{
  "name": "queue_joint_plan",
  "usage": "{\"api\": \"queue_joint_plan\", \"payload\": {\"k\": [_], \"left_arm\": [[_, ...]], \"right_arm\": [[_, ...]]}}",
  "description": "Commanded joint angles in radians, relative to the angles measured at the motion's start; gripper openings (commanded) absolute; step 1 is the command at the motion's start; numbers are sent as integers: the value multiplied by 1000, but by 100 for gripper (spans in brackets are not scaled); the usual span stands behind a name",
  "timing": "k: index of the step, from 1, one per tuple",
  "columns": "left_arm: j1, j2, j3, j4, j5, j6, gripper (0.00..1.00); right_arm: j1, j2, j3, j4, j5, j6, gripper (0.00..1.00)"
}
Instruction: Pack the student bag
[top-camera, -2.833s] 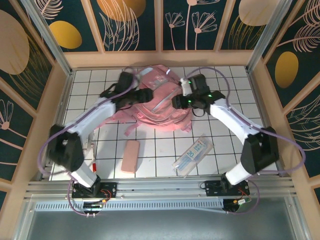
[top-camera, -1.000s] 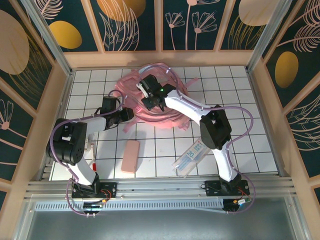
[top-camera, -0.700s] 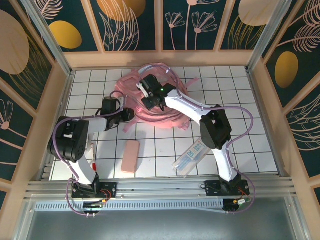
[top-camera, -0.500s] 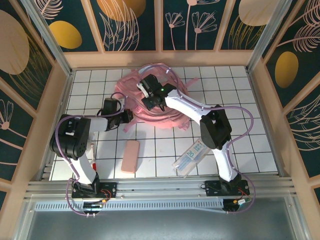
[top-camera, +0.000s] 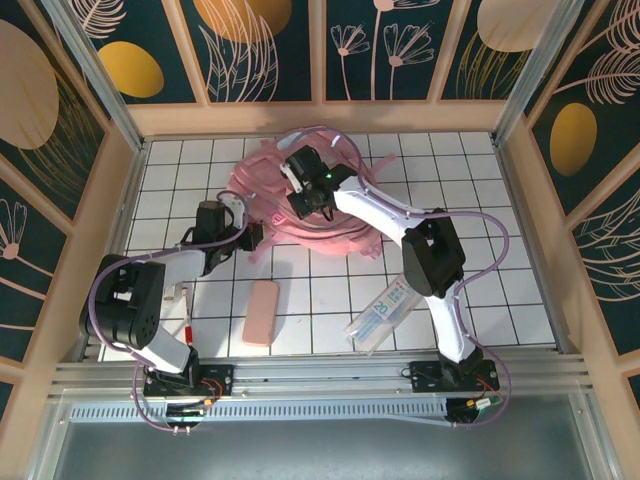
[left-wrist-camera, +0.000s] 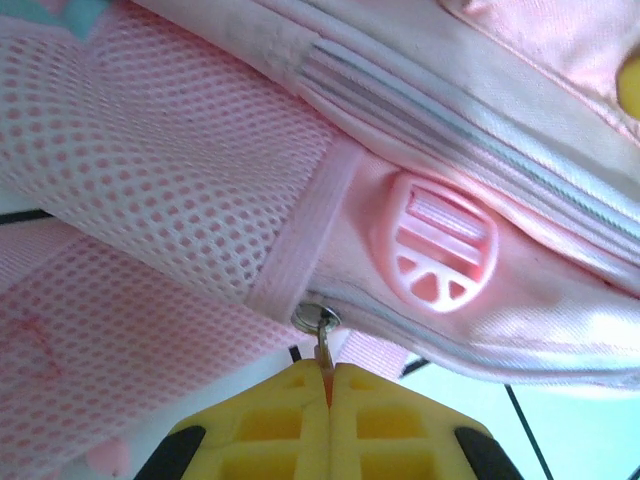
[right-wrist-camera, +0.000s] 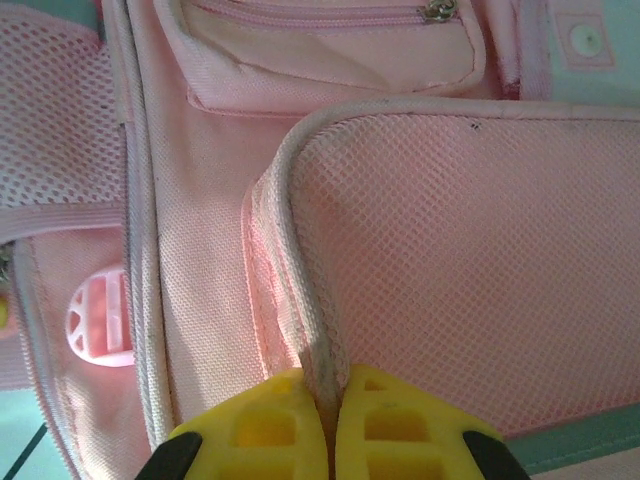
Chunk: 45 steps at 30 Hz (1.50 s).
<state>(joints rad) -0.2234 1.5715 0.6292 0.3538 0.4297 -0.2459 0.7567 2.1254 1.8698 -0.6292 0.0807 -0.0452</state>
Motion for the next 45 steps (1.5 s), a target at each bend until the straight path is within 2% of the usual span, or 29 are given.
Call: {"api": "queue_joint_plan", "payload": {"k": [1, 6, 13, 19, 26, 29, 32, 33, 35, 37, 40, 43, 45], "left_arm": [[-40, -12, -16, 23, 123, 88, 0], [-131, 1, 7, -26, 87, 160, 0], [-200, -47, -37, 107, 159, 127, 0], [-321, -14, -12, 211, 183, 34, 0], [-470, 57, 37, 355, 161, -78, 0], [-498, 79, 59, 400, 174, -131, 0], [-498, 73, 68, 398, 161, -177, 0], [-499, 60, 71, 366, 150, -175, 3], [-496, -2, 65, 279, 115, -168, 20], [-483, -87, 48, 187, 37, -210, 32], [-395, -189, 53, -44, -134, -377, 49], [-274, -213, 63, -194, -162, -502, 51], [-258, -193, 92, -263, -213, -507, 53]], "right_arm": [[-16, 1, 78, 44, -12, 58, 0], [-19, 26, 111, 59, -14, 76, 0], [-44, 72, 146, 90, -86, 124, 0], [-54, 111, 142, 137, -181, 184, 0], [-54, 132, 104, 201, -263, 233, 0], [-60, 125, 82, 212, -279, 248, 0], [-88, 67, 13, 220, -289, 276, 16], [-103, 37, -23, 229, -295, 286, 23], [-142, -70, -142, 267, -304, 310, 36], [-183, -171, -261, 305, -324, 335, 41], [-204, -299, -409, 321, -353, 346, 43], [-204, -403, -531, 320, -330, 342, 45], [-198, -467, -601, 324, -281, 365, 46]]}}
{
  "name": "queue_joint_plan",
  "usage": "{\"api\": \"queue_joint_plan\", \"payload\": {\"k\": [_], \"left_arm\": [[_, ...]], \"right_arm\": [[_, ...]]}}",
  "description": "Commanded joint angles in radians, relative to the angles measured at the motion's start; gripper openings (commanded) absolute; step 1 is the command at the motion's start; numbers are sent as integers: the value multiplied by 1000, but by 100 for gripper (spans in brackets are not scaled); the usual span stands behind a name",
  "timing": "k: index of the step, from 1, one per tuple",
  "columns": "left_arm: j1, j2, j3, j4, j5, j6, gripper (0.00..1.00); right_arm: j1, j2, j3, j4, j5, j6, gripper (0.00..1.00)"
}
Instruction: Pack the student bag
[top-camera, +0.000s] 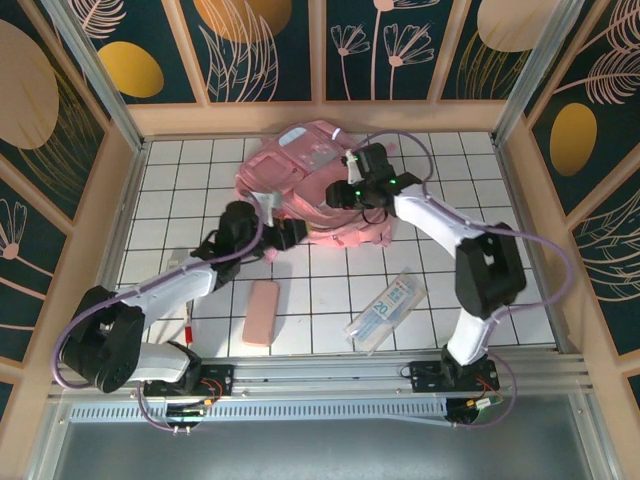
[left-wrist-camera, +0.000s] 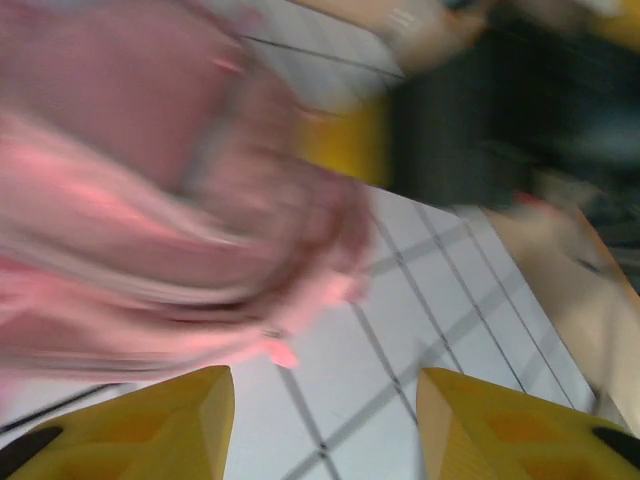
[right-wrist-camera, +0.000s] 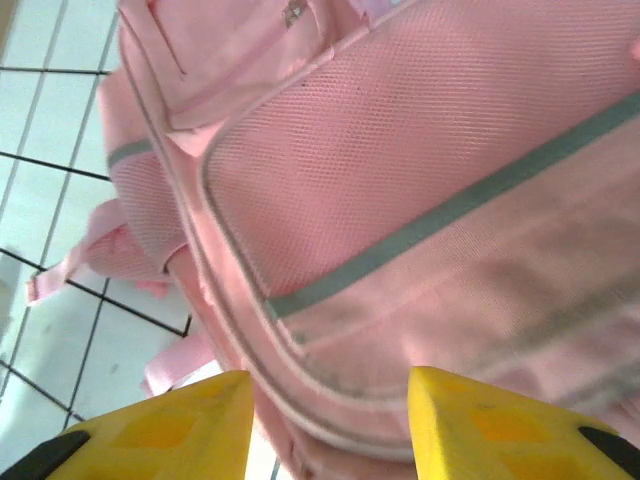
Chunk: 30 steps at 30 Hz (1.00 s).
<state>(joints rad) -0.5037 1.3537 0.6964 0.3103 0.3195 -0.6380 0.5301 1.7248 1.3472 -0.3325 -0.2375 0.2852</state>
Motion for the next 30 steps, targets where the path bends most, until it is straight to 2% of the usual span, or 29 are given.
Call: {"api": "queue_joint_plan", "payload": {"k": [1, 3, 5, 10, 12, 14, 18, 21, 24, 26, 30], "left_arm": [[22, 44, 45, -238, -109, -114, 55], [22, 89, 82, -263, -91, -99, 57], [21, 127, 118, -269, -23, 4, 61], [19, 140, 154, -279, 24, 507, 61], [19, 131, 150, -271, 55, 672, 61], [19, 128, 155, -262, 43, 761, 60], [19, 127, 141, -271, 137, 996, 61], [19, 113, 92, -232, 157, 1149, 63], [19, 111, 56, -184, 141, 1233, 64], [19, 120, 52, -172, 137, 1269, 64], [19, 140, 60, -157, 170, 1308, 65]], "right_arm": [[40, -100, -121, 29, 69, 53, 47], [68, -160, -198, 30, 129, 89, 48], [91, -207, -275, 33, 157, 116, 47], [122, -225, -421, 99, 88, 109, 47], [140, -200, -427, 137, 92, 105, 47], [165, -164, -412, 167, 124, 106, 49], [194, -86, -360, 219, 176, 143, 51], [219, -36, -333, 238, 264, 191, 51], [240, -1, -324, 242, 377, 243, 50], [254, 10, -321, 241, 443, 267, 47], [276, 22, -319, 240, 508, 291, 22]]}}
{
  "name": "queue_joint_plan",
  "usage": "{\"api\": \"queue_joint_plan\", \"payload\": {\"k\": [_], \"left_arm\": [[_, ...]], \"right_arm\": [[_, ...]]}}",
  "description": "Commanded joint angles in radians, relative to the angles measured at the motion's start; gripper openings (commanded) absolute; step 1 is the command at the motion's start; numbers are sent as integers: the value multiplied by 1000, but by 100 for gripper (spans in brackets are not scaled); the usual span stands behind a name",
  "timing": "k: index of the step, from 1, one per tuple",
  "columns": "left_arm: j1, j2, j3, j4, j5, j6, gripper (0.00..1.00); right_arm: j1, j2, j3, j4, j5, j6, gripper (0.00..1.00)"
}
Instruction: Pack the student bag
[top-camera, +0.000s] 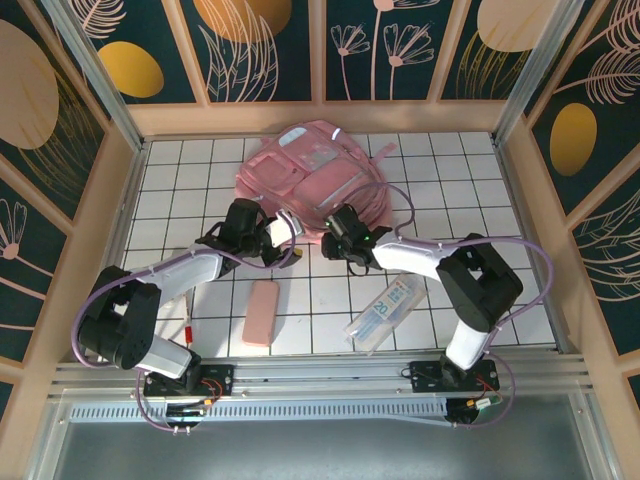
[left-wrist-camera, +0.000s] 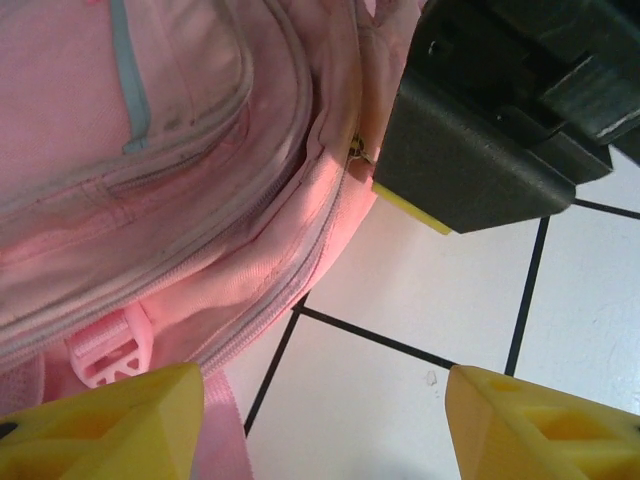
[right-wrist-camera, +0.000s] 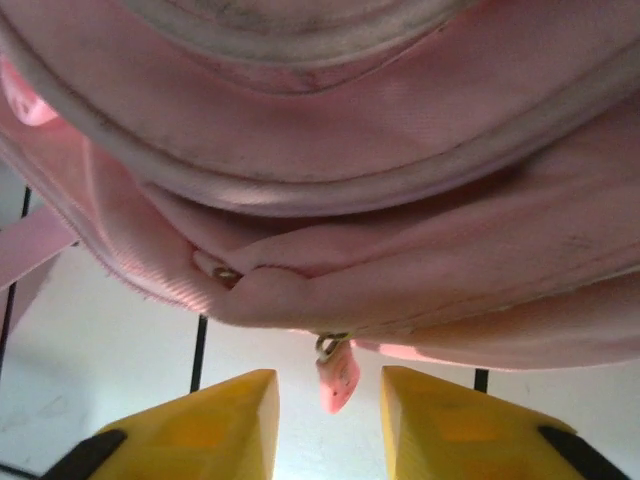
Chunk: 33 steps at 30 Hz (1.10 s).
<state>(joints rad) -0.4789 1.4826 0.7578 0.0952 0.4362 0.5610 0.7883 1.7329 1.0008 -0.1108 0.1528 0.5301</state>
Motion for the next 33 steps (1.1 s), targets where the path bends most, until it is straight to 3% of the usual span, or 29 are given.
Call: {"api": "queue_joint_plan", "payload": {"k": [1, 5, 8, 11, 14, 21, 33], "left_arm": [[-6, 14, -2, 72, 65, 117, 65], [-6, 31, 2, 123, 86, 141, 66], [-6, 50, 19, 120, 84, 163, 65], [-6, 58, 28, 118, 89, 173, 65], [-6, 55, 17, 135, 96, 182, 65], [-9, 76, 16, 152, 83, 218, 65], [-32, 167, 42, 202, 15, 329, 65]], "right_arm": [[28, 12, 27, 16, 135, 48, 18], [46, 6, 10, 24, 164, 47, 17], [46, 21, 4, 36, 156, 39, 36], [46, 48, 18, 44, 152, 17, 37], [42, 79, 34, 62, 163, 3, 32], [36, 74, 47, 90, 129, -13, 0], [46, -182, -46, 105, -215, -189, 0]]}}
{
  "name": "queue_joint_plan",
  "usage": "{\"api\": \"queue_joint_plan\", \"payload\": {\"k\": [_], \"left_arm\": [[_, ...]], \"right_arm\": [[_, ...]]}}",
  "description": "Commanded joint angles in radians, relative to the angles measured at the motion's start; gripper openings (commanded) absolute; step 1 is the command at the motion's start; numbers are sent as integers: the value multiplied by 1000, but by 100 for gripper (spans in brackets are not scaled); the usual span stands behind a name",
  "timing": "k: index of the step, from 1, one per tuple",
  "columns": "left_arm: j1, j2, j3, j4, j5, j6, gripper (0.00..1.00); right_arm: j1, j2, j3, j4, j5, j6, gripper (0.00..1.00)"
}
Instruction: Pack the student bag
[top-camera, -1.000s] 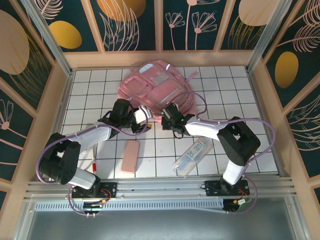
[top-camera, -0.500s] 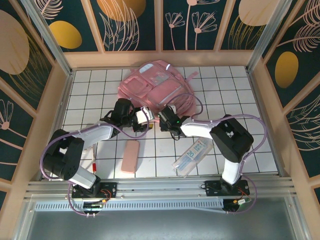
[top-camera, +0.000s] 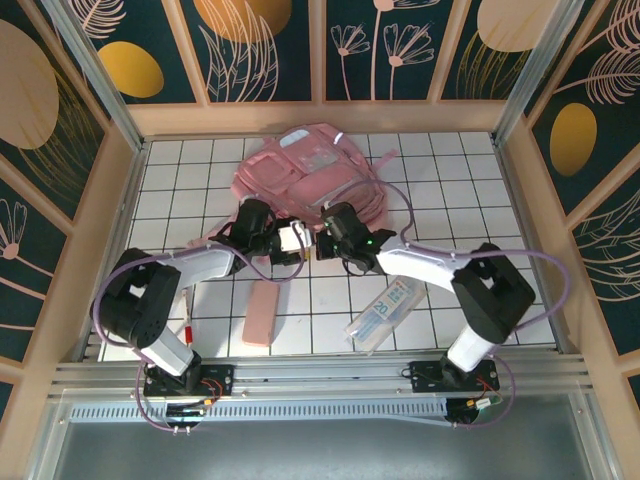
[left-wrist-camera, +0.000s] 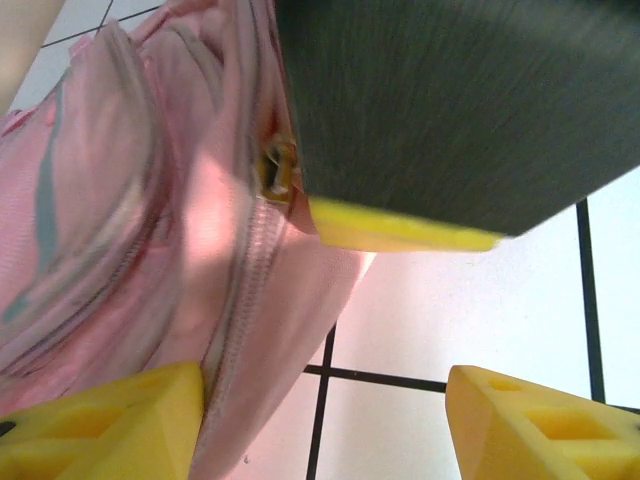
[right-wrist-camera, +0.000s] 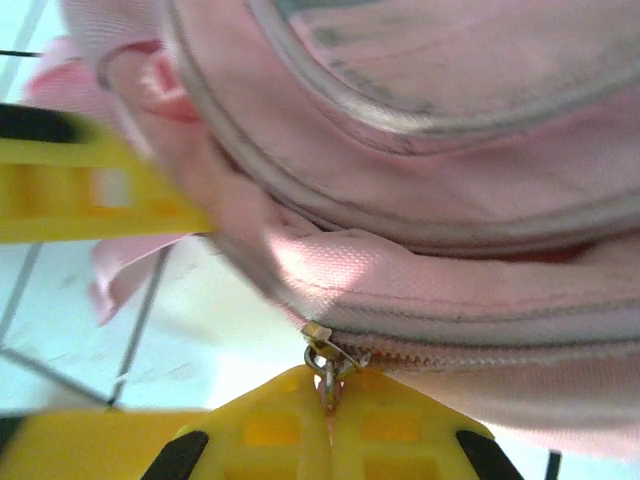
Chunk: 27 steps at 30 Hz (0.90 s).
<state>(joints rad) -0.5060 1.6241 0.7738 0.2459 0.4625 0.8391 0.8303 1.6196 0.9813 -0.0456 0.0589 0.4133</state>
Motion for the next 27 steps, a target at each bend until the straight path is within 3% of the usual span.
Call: {"api": "queue_joint_plan", "payload": {"k": [1, 3, 9, 10, 12, 13, 18, 27], "left_arm": [[-6, 31, 26, 61, -21, 53, 65], [-8, 43, 28, 85, -38, 56, 63], [-11, 51, 32, 152, -80, 46, 44], [-10, 49, 33, 155, -80, 47, 36], [-11, 49, 33, 145, -68, 65, 6], [-11, 49, 33, 133, -68, 79, 0], [-8, 35, -1, 117, -75, 140, 0], [20, -12, -19, 12, -23, 267, 0]], "right_arm": [[4, -77, -31, 37, -135, -82, 0], [2, -85, -38, 31, -167, -97, 0], [2, -83, -50, 8, -219, -104, 0], [1, -87, -54, 5, -221, -103, 0], [0, -98, -60, -10, -210, -98, 0], [-4, -103, -59, -30, -193, -92, 0], [-58, -135, -46, -214, -84, -79, 0], [-277, -209, -121, -346, -115, -75, 0]]}}
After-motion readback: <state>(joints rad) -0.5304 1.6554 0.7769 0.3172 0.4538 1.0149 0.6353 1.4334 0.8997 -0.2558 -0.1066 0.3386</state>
